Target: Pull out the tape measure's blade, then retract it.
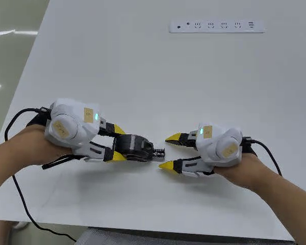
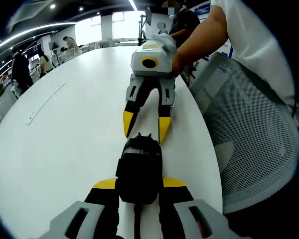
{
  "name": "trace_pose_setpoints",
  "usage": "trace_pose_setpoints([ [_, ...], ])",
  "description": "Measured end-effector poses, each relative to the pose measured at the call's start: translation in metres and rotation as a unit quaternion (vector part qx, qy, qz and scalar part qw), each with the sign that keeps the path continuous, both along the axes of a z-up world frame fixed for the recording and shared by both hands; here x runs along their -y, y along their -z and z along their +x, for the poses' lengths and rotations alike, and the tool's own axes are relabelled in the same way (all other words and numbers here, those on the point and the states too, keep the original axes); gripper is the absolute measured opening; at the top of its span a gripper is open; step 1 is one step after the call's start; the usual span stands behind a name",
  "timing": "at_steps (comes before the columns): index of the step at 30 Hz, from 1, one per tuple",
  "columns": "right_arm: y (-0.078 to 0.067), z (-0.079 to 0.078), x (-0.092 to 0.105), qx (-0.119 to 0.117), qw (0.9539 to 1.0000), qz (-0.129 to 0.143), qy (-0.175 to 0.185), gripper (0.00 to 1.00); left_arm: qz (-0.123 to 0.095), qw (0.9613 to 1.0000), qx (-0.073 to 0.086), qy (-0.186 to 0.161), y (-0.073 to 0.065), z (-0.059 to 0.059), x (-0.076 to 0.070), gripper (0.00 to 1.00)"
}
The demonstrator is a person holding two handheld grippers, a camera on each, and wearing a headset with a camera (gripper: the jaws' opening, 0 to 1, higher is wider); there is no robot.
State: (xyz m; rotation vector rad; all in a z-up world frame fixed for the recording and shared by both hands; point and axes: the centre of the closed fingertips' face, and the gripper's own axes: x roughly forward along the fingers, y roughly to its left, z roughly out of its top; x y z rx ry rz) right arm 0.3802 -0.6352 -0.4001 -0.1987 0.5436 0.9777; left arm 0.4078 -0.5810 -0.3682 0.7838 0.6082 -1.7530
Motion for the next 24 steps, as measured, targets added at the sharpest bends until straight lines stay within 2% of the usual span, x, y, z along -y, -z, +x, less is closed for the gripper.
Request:
trace_pose_setpoints([
  [6, 0.0, 0.003, -0.006, 0.016, 0.9998, 0.002, -0.009, 0.29, 0.0, 1.0, 0.0, -0.001, -0.001, -0.001, 0.0, 0.28],
  [14, 0.002, 0.004, -0.009, 0.024, 0.9995, 0.005, -0.018, 0.22, 0.0, 1.0, -0.004, -0.003, -0.001, -0.002, 0.001, 0.28],
  [24, 0.007, 0.004, -0.012, 0.019, 0.9995, 0.008, -0.025, 0.18, -0.001, 1.0, -0.007, -0.004, -0.002, -0.002, 0.001, 0.28],
])
